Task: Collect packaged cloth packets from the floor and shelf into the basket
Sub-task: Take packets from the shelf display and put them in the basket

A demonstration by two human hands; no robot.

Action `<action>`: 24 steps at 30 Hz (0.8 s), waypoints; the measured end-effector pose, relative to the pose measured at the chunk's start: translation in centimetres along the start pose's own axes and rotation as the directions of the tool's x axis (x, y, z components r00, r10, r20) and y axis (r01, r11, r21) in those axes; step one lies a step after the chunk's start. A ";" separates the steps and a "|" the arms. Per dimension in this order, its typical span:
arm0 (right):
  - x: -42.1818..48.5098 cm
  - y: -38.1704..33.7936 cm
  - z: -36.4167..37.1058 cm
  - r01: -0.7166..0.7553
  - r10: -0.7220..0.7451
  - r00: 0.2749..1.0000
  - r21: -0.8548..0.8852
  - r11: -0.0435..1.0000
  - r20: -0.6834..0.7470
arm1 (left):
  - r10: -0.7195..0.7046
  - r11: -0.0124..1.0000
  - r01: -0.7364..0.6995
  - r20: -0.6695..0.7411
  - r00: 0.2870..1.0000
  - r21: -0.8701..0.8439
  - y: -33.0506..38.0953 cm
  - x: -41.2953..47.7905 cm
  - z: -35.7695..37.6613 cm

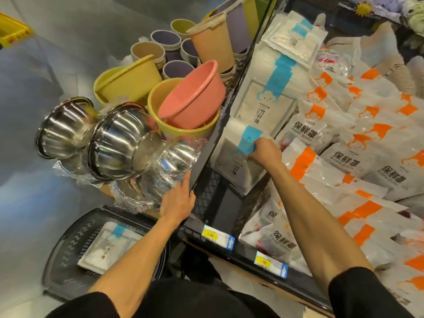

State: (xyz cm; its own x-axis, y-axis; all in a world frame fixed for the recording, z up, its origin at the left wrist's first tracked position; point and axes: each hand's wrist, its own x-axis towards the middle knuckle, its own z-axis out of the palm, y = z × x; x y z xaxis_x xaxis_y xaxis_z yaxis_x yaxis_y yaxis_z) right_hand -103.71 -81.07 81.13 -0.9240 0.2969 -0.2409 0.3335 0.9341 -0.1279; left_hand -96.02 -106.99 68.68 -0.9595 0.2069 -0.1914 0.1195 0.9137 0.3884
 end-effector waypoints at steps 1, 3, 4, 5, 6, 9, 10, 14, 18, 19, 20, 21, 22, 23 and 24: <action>0.3 0.2 0.5 -0.014 0.013 1.000 0.018 1.000 0.015 | -0.002 1.000 0.002 0.000 1.000 0.003 0.0 0.0 0.0; 0.9 0.4 1.4 -0.031 0.029 0.999 0.048 0.998 0.032 | -0.009 1.000 0.009 0.004 1.000 -0.016 -0.1 0.0 0.2; 1.1 0.4 1.6 -0.036 0.034 0.999 0.058 0.998 0.032 | -0.017 0.999 0.018 0.004 1.000 -0.034 -0.1 0.1 0.3; 1.4 0.5 1.9 -0.035 0.034 0.999 0.067 0.997 0.030 | -0.026 0.998 0.026 0.005 1.000 -0.050 -0.2 0.2 0.3; 1.5 0.4 2.2 -0.036 0.034 0.999 0.076 0.996 0.029 | -0.036 0.997 0.037 0.008 0.999 -0.061 -0.3 0.2 0.3; 1.9 0.4 2.6 -0.025 0.025 1.000 0.083 0.996 0.009 | -0.052 0.995 0.054 0.024 0.998 -0.088 -0.2 0.2 0.2; 2.0 0.4 2.9 -0.020 0.020 1.000 0.084 0.996 -0.004 | -0.057 0.995 0.059 0.027 0.998 -0.083 0.0 0.1 0.2; 2.3 0.8 3.5 -0.003 0.006 1.000 0.108 0.994 -0.026 | -0.068 0.995 0.070 0.030 0.997 -0.074 0.2 0.0 0.1; 2.8 1.1 3.6 0.009 -0.005 0.999 0.113 0.994 -0.034 | -0.076 0.993 0.077 0.021 0.997 -0.092 0.1 0.0 -0.1; 2.8 1.1 3.7 0.013 -0.008 0.999 0.119 0.993 -0.040 | -0.082 0.992 0.083 0.018 0.996 -0.091 0.1 0.0 -0.1; 2.8 1.1 3.8 0.017 -0.011 0.999 0.121 0.992 -0.046 | -0.089 0.992 0.090 0.018 0.996 -0.089 0.1 0.0 -0.1; 2.8 1.2 3.9 0.021 -0.015 0.999 0.121 0.992 -0.050 | -0.093 0.992 0.094 0.016 0.996 -0.089 0.1 0.0 -0.1; 2.9 1.2 3.9 0.024 -0.018 0.999 0.120 0.992 -0.051 | -0.094 0.991 0.095 0.013 0.995 -0.091 0.1 0.0 0.0; 3.0 1.3 3.9 0.027 -0.022 0.999 0.119 0.993 -0.048 | -0.094 0.991 0.095 0.012 0.995 -0.096 0.1 0.0 -0.1; 3.2 1.4 3.7 0.032 -0.027 0.999 0.115 0.993 -0.043 | -0.094 0.991 0.094 0.009 0.996 -0.100 0.1 -0.1 -0.1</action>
State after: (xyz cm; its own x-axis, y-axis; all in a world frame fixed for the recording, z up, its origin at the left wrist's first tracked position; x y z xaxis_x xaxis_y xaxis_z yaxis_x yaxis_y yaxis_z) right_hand -105.49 -79.59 76.59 -0.9400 0.2796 -0.1955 0.3229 0.9140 -0.2454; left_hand -95.96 -106.93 68.85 -0.9640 0.1236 -0.2354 0.0025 0.8896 0.4568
